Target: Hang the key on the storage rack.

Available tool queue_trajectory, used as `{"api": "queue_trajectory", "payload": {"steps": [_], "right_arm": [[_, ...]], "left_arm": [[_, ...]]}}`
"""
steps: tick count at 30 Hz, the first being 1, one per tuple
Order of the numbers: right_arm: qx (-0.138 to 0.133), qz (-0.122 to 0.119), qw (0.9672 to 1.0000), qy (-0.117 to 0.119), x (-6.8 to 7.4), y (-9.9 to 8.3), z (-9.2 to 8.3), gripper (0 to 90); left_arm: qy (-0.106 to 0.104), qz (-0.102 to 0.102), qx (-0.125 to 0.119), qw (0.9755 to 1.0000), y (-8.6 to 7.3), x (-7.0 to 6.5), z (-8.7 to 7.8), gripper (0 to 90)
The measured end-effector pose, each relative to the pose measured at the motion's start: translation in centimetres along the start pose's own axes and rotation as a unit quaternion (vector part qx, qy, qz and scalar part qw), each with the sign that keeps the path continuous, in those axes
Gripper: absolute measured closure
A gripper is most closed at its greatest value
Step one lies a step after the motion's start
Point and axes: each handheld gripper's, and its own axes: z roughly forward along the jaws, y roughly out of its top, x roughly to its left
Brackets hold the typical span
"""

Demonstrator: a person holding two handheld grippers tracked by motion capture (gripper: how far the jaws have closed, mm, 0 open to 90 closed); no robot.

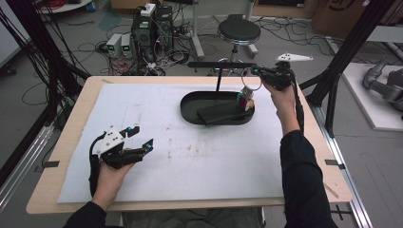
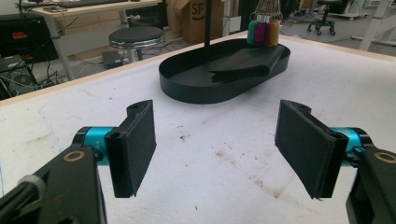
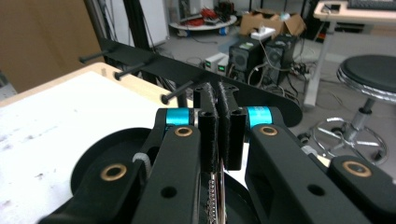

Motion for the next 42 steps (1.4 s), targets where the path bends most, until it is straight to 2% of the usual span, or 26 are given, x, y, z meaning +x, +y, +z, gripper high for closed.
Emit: {"api": "queue_trajectory", "payload": {"steps": [2,5,17,27,32,37,39,41,42], "right_arm": [[0.004,0.006,0.9999,-0.008,-0.2,-0.1,0.2,87.9],[0.001,0.017,0.9998,-0.007,-0.5,-0.3,0.4,87.9],[0.016,0.023,0.9994,-0.019,-1.2,-0.8,0.6,87.7],[0.016,0.032,0.9993,-0.013,-1.5,-1.1,0.8,86.1],[0.020,0.030,0.9990,-0.027,-1.6,-1.2,0.6,84.6],[0.018,0.030,0.9980,-0.054,-1.7,-1.7,0.3,82.1],[0.021,0.029,0.9970,-0.068,-1.7,-2.0,0.1,77.7],[0.023,0.029,0.9968,-0.071,-1.8,-2.2,-0.2,76.0],[0.024,0.025,0.9966,-0.074,-1.8,-2.2,-0.4,72.0]], "left_arm": [[-0.001,0.000,0.001,1.0000,-0.1,0.0,0.0,28.9],[-0.001,0.000,0.002,1.0000,-0.1,0.0,0.0,28.9],[-0.001,0.000,0.004,1.0000,-0.3,0.2,-0.2,28.9],[-0.002,0.001,0.004,1.0000,-0.3,0.1,-0.3,28.9],[-0.005,0.001,0.004,1.0000,-0.3,0.0,-0.2,28.9],[-0.006,0.001,0.004,1.0000,-0.3,0.0,0.0,28.9],[-0.007,0.003,0.005,1.0000,-0.2,0.0,0.0,28.9],[-0.006,0.003,0.005,1.0000,-0.2,0.0,0.1,28.9],[-0.007,0.002,0.005,1.0000,-0.2,0.1,0.2,28.9]]}}
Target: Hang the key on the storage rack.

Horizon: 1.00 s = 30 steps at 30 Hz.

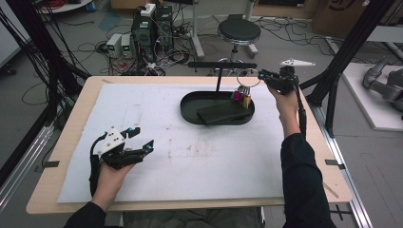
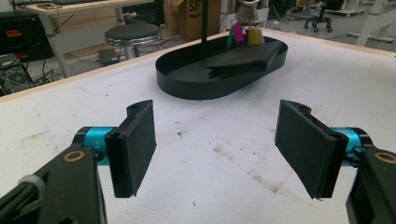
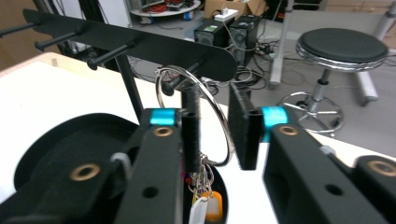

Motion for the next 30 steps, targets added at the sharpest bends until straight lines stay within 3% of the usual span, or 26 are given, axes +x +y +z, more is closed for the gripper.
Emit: {"api": "queue_trajectory", "payload": {"steps": [7,16,19,30], "right_arm": [[0.014,-0.025,0.9996,-0.009,1.1,0.5,-2.1,49.6],[-0.009,-0.043,0.9990,0.005,3.6,1.3,-6.8,42.2],[-0.022,-0.055,0.9982,0.005,4.5,0.7,-8.4,41.8],[-0.039,-0.035,0.9985,0.014,5.5,-3.4,-11.9,37.9]], "left_arm": [[0.003,0.019,0.007,0.9998,0.4,0.2,0.5,28.5],[0.005,0.026,0.007,0.9996,1.0,0.6,1.0,27.2],[0.007,0.026,0.006,0.9996,1.0,0.8,1.0,27.2],[0.016,0.029,0.010,0.9994,1.0,1.4,1.1,26.9]]}}
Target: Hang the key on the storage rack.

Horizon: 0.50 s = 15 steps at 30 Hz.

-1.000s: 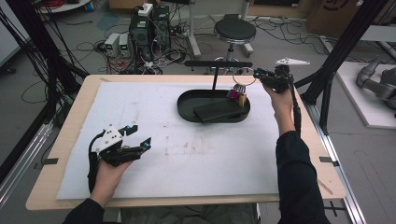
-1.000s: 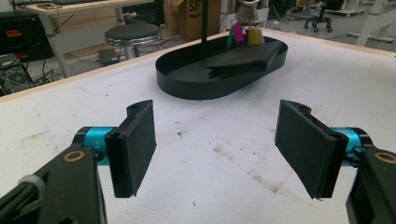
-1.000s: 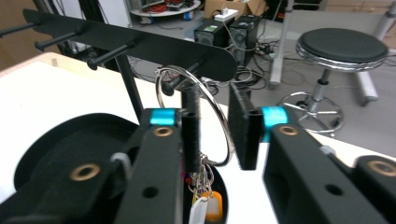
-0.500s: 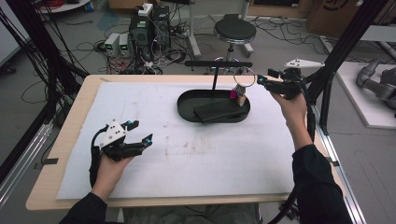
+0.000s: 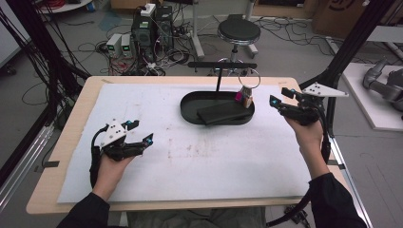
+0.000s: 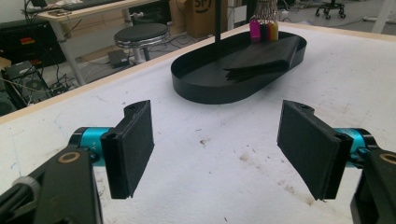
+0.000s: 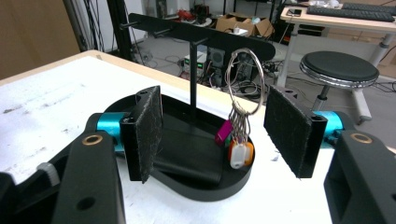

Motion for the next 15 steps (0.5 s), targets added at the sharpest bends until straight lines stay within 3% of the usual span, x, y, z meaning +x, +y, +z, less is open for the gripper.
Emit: {"api": "queue_trajectory", "payload": {"steps": [6,13,15], "right_arm": [[-0.013,0.015,0.9998,-0.010,0.4,-2.7,-1.1,33.2],[-0.029,0.028,0.9989,-0.025,0.8,-6.6,-0.9,29.3],[-0.022,0.026,0.9991,-0.026,0.9,-7.2,-0.9,29.2]], "left_arm": [[0.002,0.003,0.009,1.0000,-0.3,0.0,0.2,26.4],[0.008,0.007,0.017,0.9998,-0.6,0.2,0.3,26.4],[0.010,0.010,0.019,0.9997,-0.5,0.2,0.4,26.4]]}}
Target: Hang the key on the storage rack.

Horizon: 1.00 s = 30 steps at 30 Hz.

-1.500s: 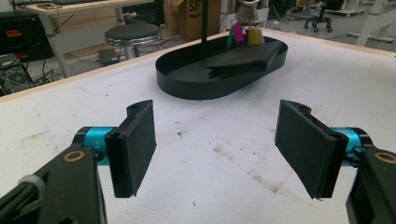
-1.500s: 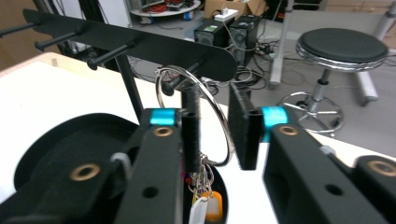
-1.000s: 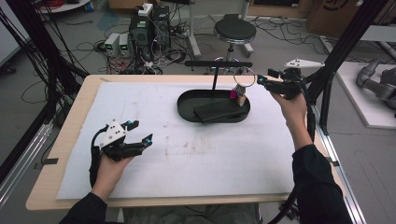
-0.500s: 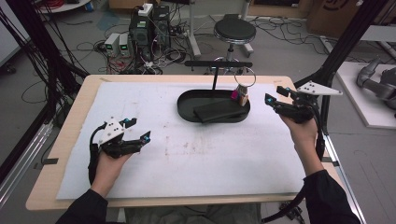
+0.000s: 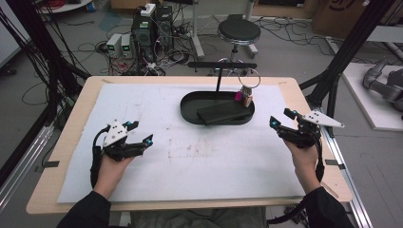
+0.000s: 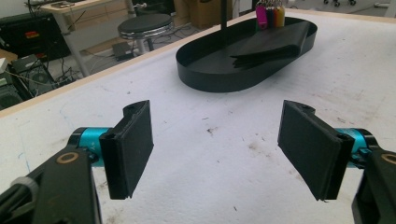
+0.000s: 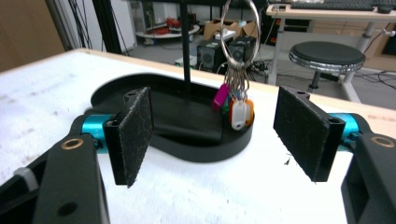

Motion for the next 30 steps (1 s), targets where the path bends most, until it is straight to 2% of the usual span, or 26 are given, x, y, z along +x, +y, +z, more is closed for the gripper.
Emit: {"api": "queue_trajectory", "payload": {"steps": [3,6,16,23,30], "right_arm": [[-0.010,-0.002,0.9999,-0.006,0.2,-0.9,-0.4,29.2],[-0.007,-0.002,1.0000,-0.007,0.3,-1.7,-0.6,29.0],[0.032,-0.010,0.9994,-0.004,0.5,-2.5,0.2,26.6],[0.041,-0.028,0.9987,-0.008,0.9,-2.6,0.8,26.7],[0.046,-0.024,0.9986,-0.010,0.6,-2.7,1.1,26.3]], "left_arm": [[0.000,0.002,0.002,1.0000,0.0,0.0,0.2,26.4],[-0.001,0.004,0.004,1.0000,-0.1,0.0,0.4,26.4],[-0.001,0.016,0.008,0.9998,-0.1,-0.5,0.2,26.4],[0.016,0.015,0.007,0.9997,-0.4,-0.2,-0.8,26.4],[0.031,0.010,0.005,0.9995,-0.7,0.1,-1.6,25.5]]}}
